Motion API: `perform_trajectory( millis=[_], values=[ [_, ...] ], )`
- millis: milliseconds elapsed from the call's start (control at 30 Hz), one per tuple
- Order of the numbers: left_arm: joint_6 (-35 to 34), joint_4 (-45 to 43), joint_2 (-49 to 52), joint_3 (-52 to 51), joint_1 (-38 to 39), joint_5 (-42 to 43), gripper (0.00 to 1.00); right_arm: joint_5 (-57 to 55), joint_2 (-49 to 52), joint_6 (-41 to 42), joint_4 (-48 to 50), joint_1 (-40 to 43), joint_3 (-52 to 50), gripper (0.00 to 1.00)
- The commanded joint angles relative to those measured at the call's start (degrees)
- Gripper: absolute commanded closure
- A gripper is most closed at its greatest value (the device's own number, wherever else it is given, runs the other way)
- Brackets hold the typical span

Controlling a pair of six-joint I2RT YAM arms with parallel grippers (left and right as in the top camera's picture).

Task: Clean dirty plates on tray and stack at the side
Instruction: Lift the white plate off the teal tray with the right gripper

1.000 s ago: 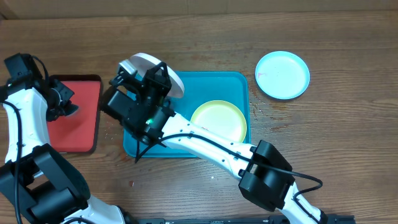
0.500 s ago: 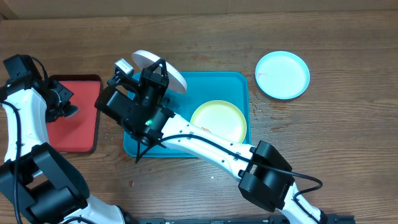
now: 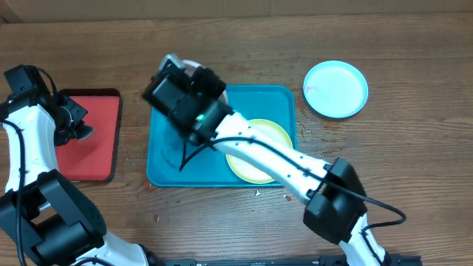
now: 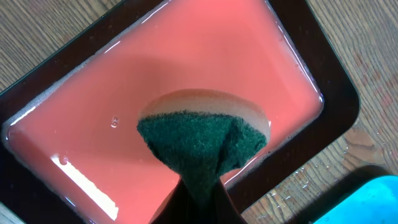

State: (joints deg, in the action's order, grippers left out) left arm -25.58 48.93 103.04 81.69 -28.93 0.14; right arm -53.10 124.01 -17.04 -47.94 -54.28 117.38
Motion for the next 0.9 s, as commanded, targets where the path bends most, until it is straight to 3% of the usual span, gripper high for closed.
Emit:
perform_trajectory(
  millis=[0,267,500,700,767,867],
  values=[
    [-0.17,0.11,0.68,-0.26,-0.35,-0.55,0.96,-7.37,-3.26,1.18,0.50,0.02,2.32,0.96],
    [-0.17,0.13,0.68,-0.26,-0.35,-0.55,0.96,-23.61,-3.26,-9.03,6.75,-1.38,2.34,0.96],
    [-0.17,0.13,0.68,-0.26,-0.35,-0.55,0.96,-23.82,-3.26,-16.17,10.64,-1.38,2.34,0.96],
    [-0.17,0.13,0.68,-0.26,-0.35,-0.57,0.96,-23.71,-3.26,-16.33,10.60,-1.62,2.32,0.96],
    [-0.17,0.15,0.68,-0.26,-0.35,-0.57,0.96,-18.95,-3.23,-11.34,7.72,-1.99,2.19,0.96],
    [-0.17,0.28,0.68,-0.26,-0.35,-0.57,0.96,3.65,-2.99,-8.02,-4.24,-2.23,1.46,0.96]
  ],
)
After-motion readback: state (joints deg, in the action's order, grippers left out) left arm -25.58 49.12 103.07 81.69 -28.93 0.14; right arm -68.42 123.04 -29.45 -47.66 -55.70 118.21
